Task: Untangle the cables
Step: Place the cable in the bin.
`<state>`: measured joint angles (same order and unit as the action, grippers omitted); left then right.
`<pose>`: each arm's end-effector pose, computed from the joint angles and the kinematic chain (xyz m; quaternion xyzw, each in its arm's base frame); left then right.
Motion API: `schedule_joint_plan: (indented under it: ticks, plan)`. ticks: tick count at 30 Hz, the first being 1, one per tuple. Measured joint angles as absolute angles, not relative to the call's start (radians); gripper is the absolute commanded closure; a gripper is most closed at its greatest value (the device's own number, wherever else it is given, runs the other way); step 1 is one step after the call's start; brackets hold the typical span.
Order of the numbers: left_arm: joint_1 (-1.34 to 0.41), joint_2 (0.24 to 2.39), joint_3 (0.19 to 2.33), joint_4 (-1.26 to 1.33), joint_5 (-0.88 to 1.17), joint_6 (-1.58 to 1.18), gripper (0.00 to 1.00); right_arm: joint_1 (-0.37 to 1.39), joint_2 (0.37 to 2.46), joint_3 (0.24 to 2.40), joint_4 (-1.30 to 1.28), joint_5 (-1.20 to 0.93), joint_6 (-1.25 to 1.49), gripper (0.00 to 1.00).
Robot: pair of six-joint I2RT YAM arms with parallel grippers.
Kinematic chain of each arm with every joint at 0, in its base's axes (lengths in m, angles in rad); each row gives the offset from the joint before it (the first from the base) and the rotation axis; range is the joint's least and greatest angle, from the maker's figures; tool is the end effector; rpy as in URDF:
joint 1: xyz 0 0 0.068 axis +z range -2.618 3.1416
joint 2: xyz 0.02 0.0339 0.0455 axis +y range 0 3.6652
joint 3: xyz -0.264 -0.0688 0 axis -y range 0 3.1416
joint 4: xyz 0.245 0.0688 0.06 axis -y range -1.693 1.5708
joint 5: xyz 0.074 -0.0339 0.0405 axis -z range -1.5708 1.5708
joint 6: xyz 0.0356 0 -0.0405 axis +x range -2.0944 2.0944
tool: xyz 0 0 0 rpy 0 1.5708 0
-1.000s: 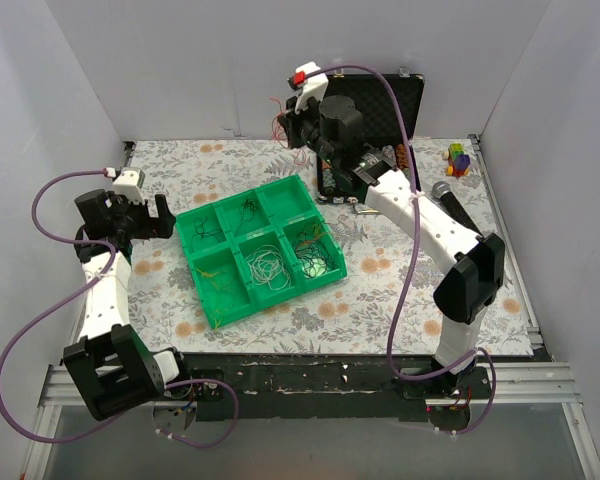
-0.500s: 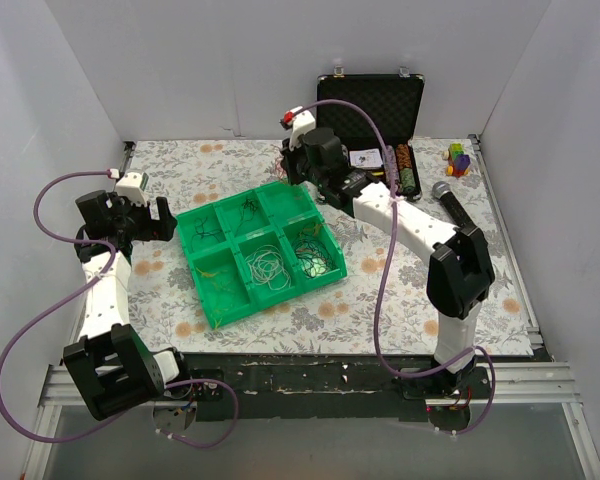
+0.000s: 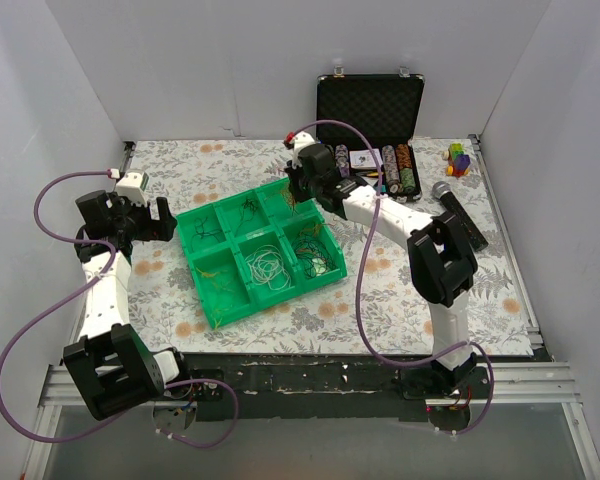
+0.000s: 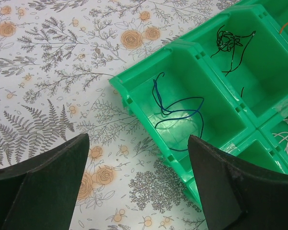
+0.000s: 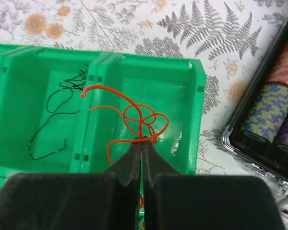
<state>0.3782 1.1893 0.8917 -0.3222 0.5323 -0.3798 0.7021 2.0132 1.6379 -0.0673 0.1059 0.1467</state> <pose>0.2471 0.0787 0.2832 -0.2055 0.8414 -0.2342 0.4415 0.3703 0.3083 0.2712 -0.2041 0.8193 0.1791 0.5050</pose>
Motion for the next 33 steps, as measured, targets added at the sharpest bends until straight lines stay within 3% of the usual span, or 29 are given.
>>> schedule_joint_plan:
  ticks: [13, 15, 19, 22, 28, 33]
  plan:
    - [0.378, 1.189, 0.892, -0.322, 0.533, -0.374, 0.16, 0.680, 2.136, 1.687, -0.241, 0.147, 0.184, 0.99]
    - [0.378, 1.189, 0.892, -0.322, 0.533, -0.374, 0.16, 0.680, 2.152, 1.722, -0.265, 0.143, 0.186, 0.92]
    - [0.378, 1.189, 0.892, -0.322, 0.533, -0.374, 0.15, 0.680, 2.178, 1.812, -0.300, 0.128, 0.190, 0.69]
    - [0.379, 1.189, 0.892, -0.322, 0.533, -0.374, 0.15, 0.680, 2.175, 1.826, -0.296, 0.123, 0.192, 0.59]
    - [0.379, 1.190, 0.892, -0.322, 0.533, -0.374, 0.15, 0.680, 2.149, 1.817, -0.302, 0.125, 0.188, 0.50]
    - [0.379, 1.190, 0.892, -0.321, 0.533, -0.373, 0.15, 0.680, 2.007, 1.718, -0.304, 0.143, 0.201, 0.43]
